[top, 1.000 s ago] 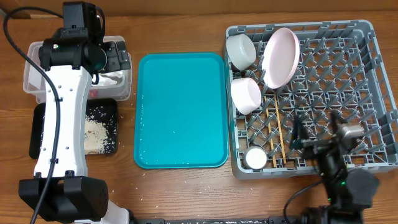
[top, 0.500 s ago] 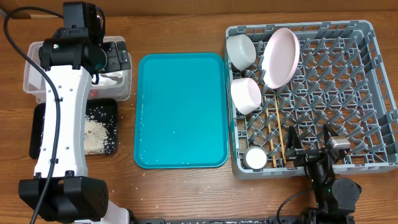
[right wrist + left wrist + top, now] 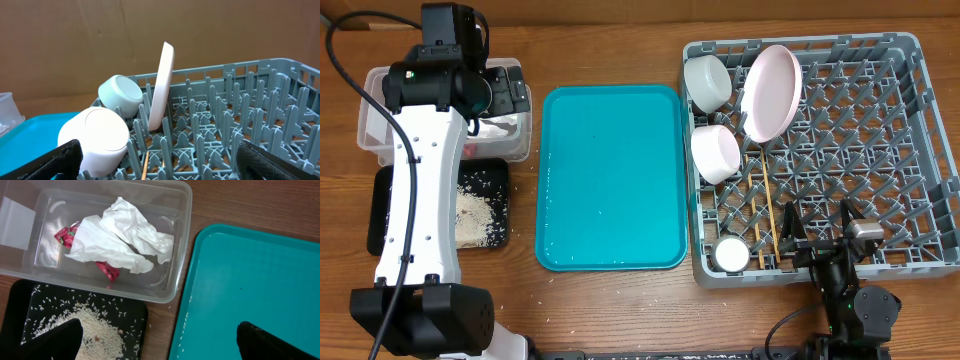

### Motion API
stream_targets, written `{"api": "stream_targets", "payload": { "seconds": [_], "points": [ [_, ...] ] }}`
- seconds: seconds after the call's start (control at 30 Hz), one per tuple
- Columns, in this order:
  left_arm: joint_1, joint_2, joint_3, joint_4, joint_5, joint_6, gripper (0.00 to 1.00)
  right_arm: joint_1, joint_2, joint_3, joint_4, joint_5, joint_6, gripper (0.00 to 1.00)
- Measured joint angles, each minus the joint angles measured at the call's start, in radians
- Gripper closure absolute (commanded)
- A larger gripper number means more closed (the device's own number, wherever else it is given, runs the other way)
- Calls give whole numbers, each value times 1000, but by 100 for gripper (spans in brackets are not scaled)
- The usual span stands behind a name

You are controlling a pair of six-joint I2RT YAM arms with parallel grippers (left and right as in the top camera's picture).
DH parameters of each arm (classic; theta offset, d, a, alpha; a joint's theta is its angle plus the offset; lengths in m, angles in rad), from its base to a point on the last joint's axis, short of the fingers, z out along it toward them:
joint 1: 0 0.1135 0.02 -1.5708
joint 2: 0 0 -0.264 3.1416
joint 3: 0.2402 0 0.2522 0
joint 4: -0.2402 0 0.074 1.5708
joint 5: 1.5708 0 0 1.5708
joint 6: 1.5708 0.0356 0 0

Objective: Sort waste into correct bins and load items into the dishwasher

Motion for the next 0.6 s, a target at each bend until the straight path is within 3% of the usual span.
{"api": "stream_targets", "payload": {
  "seconds": [0.6],
  "points": [
    [0, 0, 0, 0, -27, 27, 0, 0, 0, 0, 0, 5, 0, 0]
  ]
}}
